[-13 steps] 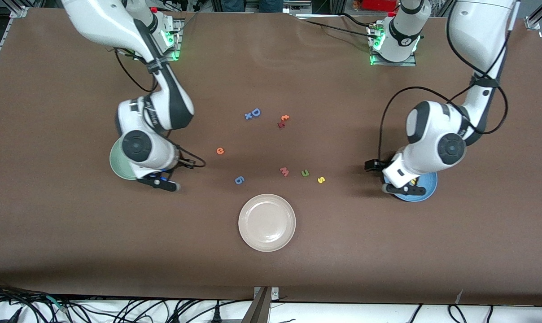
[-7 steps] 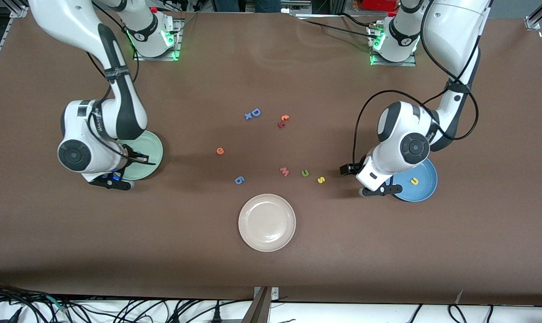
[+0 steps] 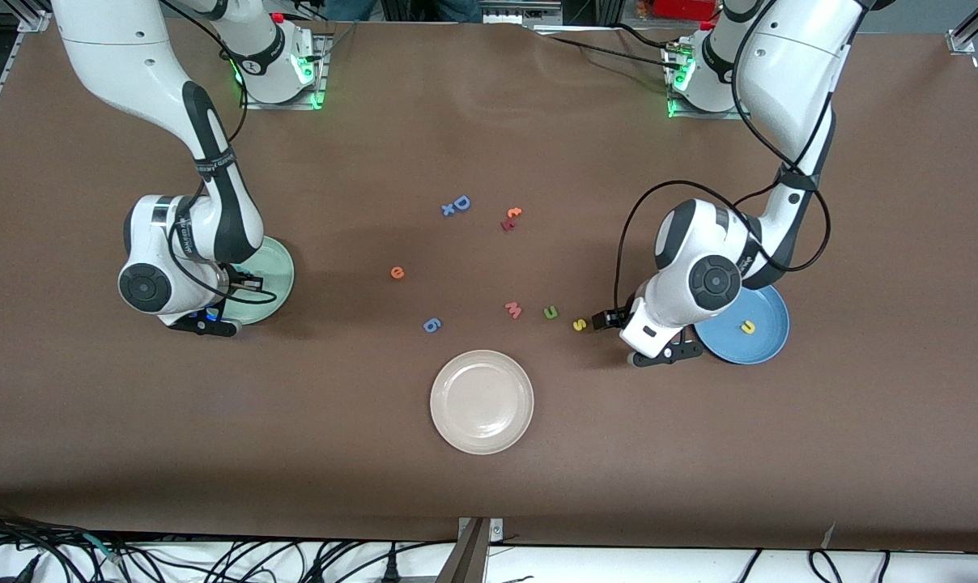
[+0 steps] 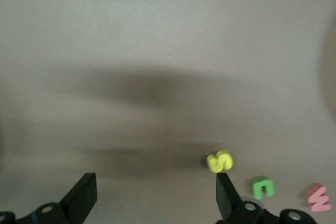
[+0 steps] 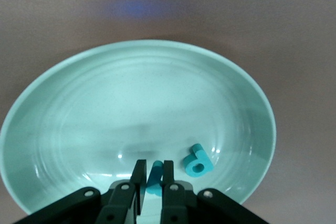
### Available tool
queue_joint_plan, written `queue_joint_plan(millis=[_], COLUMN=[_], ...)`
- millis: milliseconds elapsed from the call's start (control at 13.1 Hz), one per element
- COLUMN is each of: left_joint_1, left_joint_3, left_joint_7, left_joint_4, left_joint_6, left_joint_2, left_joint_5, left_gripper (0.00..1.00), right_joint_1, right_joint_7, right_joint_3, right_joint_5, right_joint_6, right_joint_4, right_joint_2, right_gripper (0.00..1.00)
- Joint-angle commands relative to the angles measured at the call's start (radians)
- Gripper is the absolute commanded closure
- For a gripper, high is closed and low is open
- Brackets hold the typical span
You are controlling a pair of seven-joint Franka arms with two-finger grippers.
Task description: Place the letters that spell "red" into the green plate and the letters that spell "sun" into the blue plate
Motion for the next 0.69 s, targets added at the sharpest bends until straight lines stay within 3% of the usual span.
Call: queue_joint_plan(millis=[0,153,611], left_joint_1=[-0.044,-0.045,-0.071], left_joint_3=[0.010,0.010,0.012], left_joint_7=[-0.008,0.007,-0.005], left_joint_4=[0.041,0.044,0.058], left_joint_6=[0.058,0.058,0.058], left_joint_2=[0.060,0.072,0.080], left_joint_5=[-0.011,-0.014,-0.012], left_gripper=[0.00,0.00,0.00], right_joint_1=[-0.001,0.002,0.011], right_joint_7=[-0.020,-0.013,0.293], right_joint_3=[0.003,0.006,0.205], right_joint_5=[0.014,0.014,0.097], right_joint_6=[0.007,-0.005,0.007], right_joint_4=[-0.006,0.001,0.005], right_joint_2=[-0.011,-0.031,-0.092], right_gripper=[0.32,0.02,0.02])
